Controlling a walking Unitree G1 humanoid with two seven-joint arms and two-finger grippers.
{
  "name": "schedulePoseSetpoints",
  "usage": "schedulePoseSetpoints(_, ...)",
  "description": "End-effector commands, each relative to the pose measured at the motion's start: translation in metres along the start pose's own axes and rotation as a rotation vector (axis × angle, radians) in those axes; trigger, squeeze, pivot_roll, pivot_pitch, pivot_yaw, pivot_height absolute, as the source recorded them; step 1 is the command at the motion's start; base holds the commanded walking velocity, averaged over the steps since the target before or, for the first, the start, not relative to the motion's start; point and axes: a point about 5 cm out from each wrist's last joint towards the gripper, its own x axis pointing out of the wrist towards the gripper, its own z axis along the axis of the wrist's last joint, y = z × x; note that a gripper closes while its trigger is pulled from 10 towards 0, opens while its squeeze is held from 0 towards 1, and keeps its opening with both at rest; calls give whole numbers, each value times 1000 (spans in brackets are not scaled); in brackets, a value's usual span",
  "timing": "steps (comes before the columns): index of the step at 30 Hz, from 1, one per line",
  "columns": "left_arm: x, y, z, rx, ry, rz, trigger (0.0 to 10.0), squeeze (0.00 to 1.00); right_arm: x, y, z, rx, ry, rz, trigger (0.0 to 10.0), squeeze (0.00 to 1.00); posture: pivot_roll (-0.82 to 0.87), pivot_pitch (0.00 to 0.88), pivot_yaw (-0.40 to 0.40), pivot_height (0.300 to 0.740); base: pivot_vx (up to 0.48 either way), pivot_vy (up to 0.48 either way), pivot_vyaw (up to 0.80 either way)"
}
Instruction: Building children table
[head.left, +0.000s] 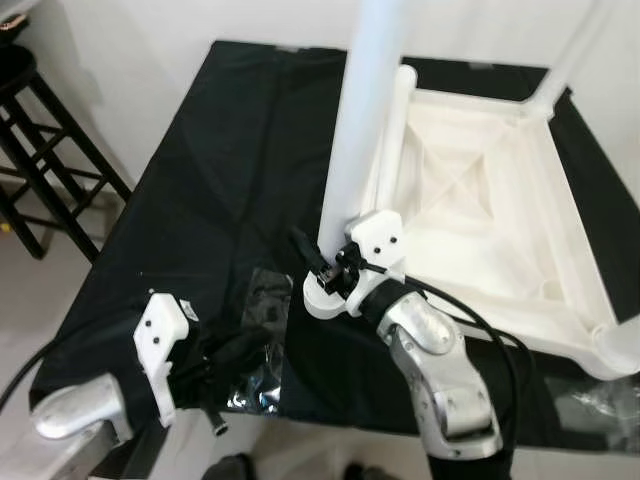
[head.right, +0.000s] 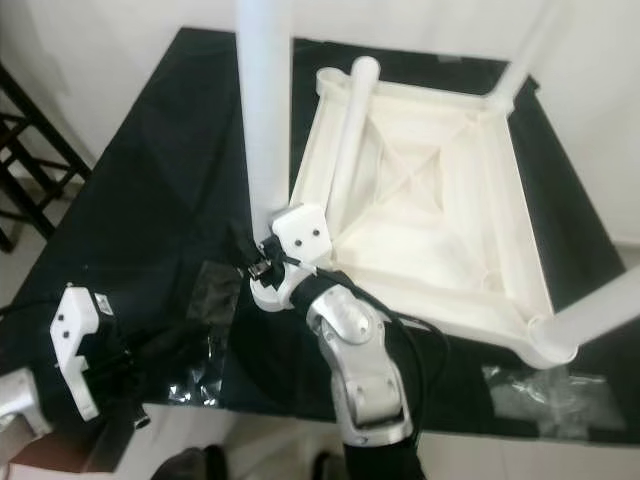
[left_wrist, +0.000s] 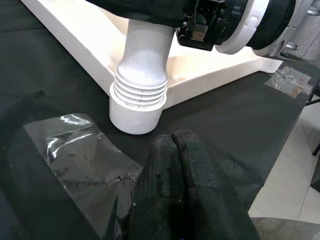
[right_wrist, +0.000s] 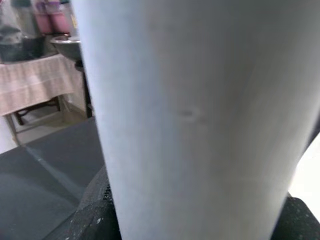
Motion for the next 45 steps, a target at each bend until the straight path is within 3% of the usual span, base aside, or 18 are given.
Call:
schedulePoseSetpoints(1,0,-1,-3,-9,8,-17,10000,0,-8,3,-47,130,205,-20,0,0,89,216,-30,740,0,0,0)
schedulePoseSetpoints(2,0,0,-3,-6,8,-10,10000,0,-7,5,-47,142,213,-8,6196,0,84,214,-25,740,0,0,0)
schedulePoseSetpoints(3,0,1,-3,-4,7,-4,10000,0,-7,7,-45,148,213,-4,6196,0,84,214,-25,740,0,0,0)
schedulePoseSetpoints(4,0,1,-3,-2,6,1,10000,0,-6,8,-41,186,204,31,10000,0,87,211,-24,740,0,0,0)
schedulePoseSetpoints(5,0,1,-3,0,5,3,10000,0,-5,10,-36,207,196,46,10000,122,88,210,-24,740,0,0,0)
schedulePoseSetpoints(6,1,1,-4,1,5,3,10000,0,-4,10,-31,229,179,80,10000,1000,85,204,-24,740,0,0,0)
schedulePoseSetpoints(8,2,2,-4,0,6,0,10000,0,0,7,-19,214,148,221,10000,1000,88,200,-24,740,0,0,0)
schedulePoseSetpoints(15,2,2,-5,-3,7,-3,10000,0,8,-7,-4,131,111,392,10000,945,91,190,-21,740,0,0,0)
schedulePoseSetpoints(16,2,2,-6,-4,8,-4,10000,0,16,-22,6,55,93,464,10000,0,94,186,-22,740,0,0,0)
schedulePoseSetpoints(19,3,1,-7,-8,11,-4,10000,0,38,-56,21,-75,107,557,10000,0,109,177,-30,740,0,0,0)
schedulePoseSetpoints(24,3,1,-8,-8,11,-2,10000,0,41,-60,24,-72,122,631,10000,0,111,173,-30,740,0,0,0)
schedulePoseSetpoints(28,4,1,-10,-9,11,-2,10000,0,49,-72,29,18,160,762,10000,0,114,163,-30,740,0,0,0)
schedulePoseSetpoints(29,4,1,-10,-10,11,-3,10000,0,50,-73,30,45,162,777,8314,0,114,163,-31,740,0,0,0)
schedulePoseSetpoints(31,4,1,-10,-11,11,-4,10000,0,50,-74,31,62,162,787,8314,0,114,162,-32,740,0,0,0)
schedulePoseSetpoints(32,4,0,-11,-11,11,-5,10000,0,50,-75,31,74,163,804,2980,0,116,162,-33,740,0,0,0)
schedulePoseSetpoints(33,4,0,-11,-11,11,-5,10000,0,50,-75,31,74,163,804,2980,0,116,162,-33,740,0,0,0)
schedulePoseSetpoints(34,4,0,-11,-12,11,-6,10000,0,49,-76,31,83,161,821,0,0,115,162,-33,740,0,0,0)
schedulePoseSetpoints(45,5,-1,-9,-13,5,-11,10000,0,38,-94,26,62,114,751,0,0,106,172,-27,740,0,0,0)
